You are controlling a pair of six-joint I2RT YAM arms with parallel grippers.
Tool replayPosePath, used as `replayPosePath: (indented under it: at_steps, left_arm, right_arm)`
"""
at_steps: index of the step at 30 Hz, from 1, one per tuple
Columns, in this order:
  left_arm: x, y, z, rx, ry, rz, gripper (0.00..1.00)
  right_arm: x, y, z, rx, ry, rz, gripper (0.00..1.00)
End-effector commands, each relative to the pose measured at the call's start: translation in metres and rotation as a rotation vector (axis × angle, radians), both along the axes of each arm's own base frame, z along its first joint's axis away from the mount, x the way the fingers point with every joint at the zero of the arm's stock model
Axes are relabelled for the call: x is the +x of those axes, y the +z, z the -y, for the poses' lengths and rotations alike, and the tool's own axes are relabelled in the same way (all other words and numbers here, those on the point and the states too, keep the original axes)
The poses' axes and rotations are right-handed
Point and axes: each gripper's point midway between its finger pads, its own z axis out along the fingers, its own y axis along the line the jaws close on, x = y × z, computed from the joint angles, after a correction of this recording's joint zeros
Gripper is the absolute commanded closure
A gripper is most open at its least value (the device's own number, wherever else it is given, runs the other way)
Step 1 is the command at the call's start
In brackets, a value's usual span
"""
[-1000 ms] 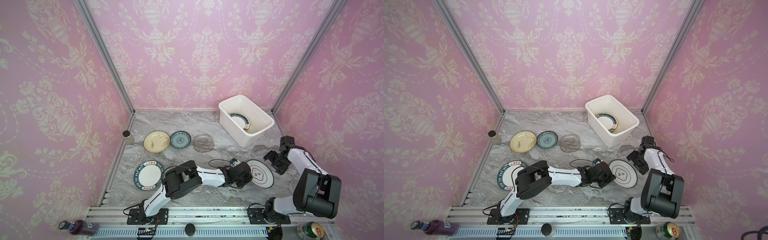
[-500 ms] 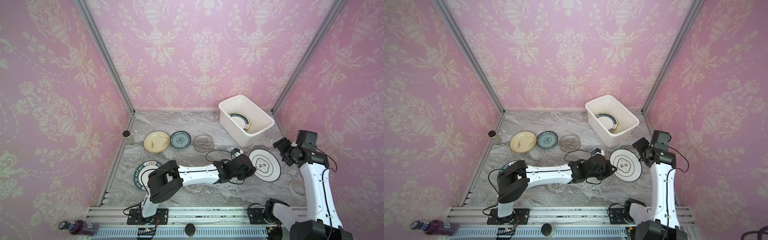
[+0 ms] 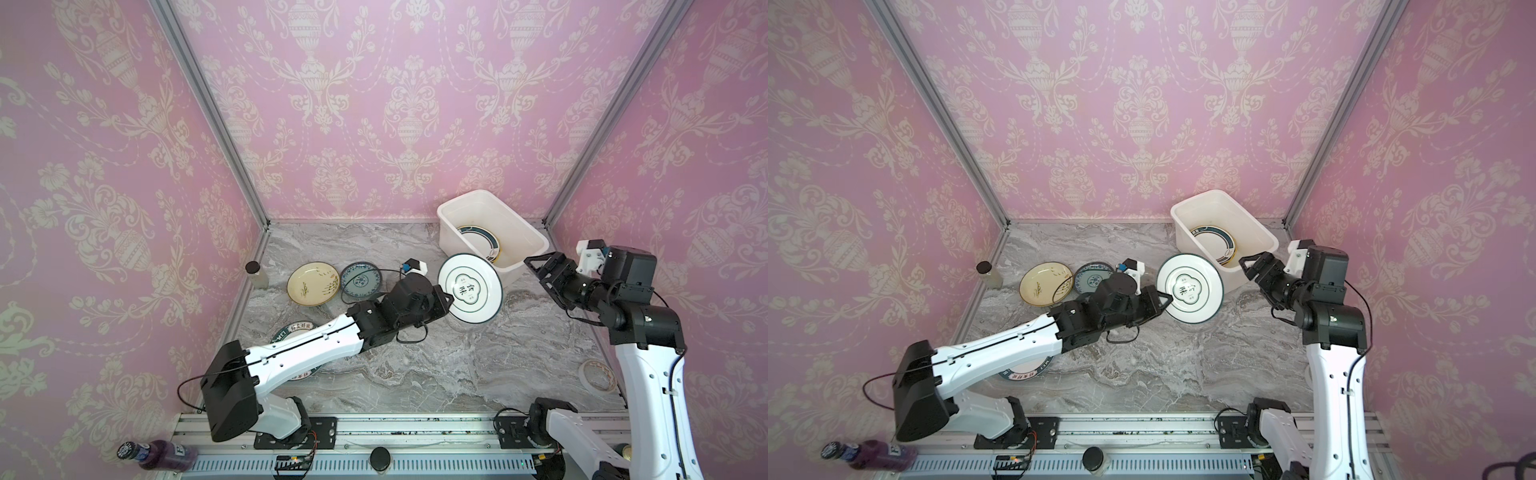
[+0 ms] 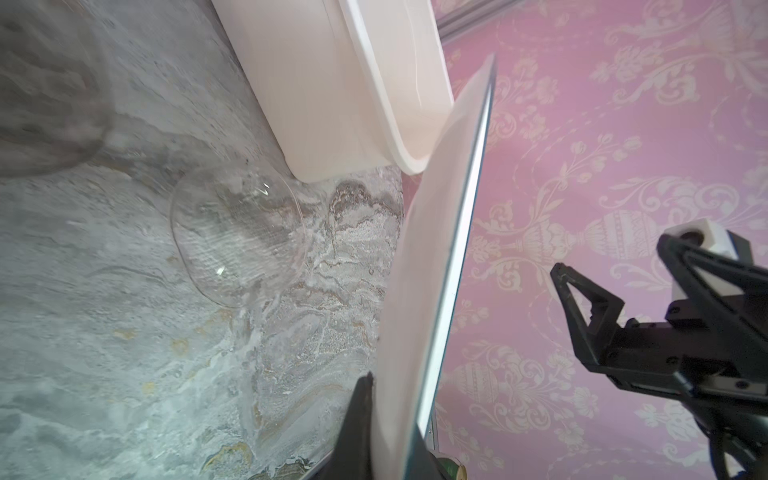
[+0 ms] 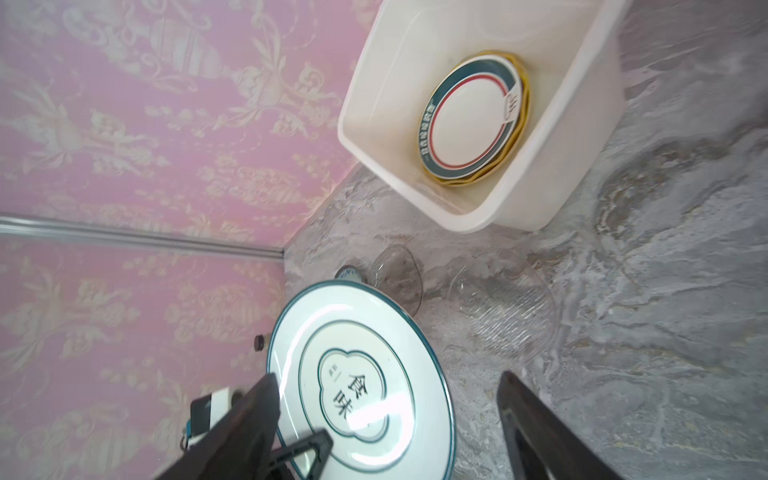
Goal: Place the plates into the plastic bin on the countertop
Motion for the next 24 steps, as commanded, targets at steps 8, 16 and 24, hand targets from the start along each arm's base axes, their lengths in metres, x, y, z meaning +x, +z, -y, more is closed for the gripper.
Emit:
replayPosePath:
  at_steps: [8, 16, 24]
  left_arm:
    - [-0.022, 0.073, -0.073, -0.25, -0.164, 0.001, 0.93]
    - [-0.035, 0.08, -0.071, -0.334, -0.221, -0.03, 0.92]
    - [-0.032, 0.084, -0.065, -0.369, -0.232, -0.029, 0.91]
  right_arm:
    - [-0.041, 0.016, -0.079, 0.191, 0.404, 0.14, 0.27]
    - [-0.051, 0.032, -0.108, 0.264, 0.472, 0.232, 0.28]
    - [-0.038, 0.023, -0.125, 0.272, 0.468, 0.214, 0.35]
